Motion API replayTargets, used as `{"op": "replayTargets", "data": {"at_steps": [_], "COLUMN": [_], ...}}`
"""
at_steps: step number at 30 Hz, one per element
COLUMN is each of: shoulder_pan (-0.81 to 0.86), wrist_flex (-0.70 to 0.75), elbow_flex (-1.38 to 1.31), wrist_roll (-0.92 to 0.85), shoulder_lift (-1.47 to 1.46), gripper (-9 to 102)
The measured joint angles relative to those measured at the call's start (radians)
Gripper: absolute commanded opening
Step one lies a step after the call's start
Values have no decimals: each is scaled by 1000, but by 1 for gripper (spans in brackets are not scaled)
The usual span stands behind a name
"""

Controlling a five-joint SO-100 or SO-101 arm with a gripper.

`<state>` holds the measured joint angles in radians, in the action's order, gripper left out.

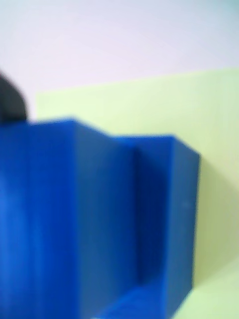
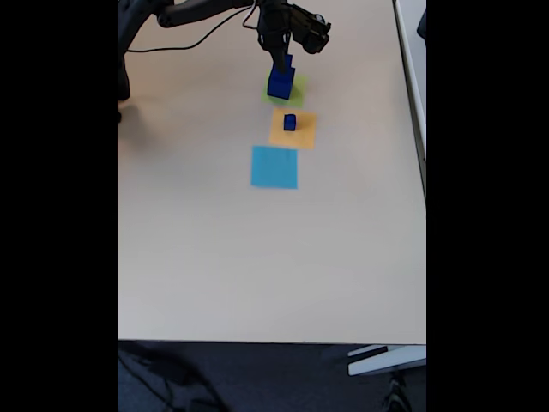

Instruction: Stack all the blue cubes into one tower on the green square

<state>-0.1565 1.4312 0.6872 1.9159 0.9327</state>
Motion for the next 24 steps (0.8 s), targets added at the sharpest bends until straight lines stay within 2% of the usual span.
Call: {"op": "replayTargets", "data": {"at_steps": [24], "shoulder_pan": [14], "wrist_flex": [0], "elbow_flex": [-14], "wrist_roll": [5], "shoulder_lift": [-9], "gripper": [17]}}
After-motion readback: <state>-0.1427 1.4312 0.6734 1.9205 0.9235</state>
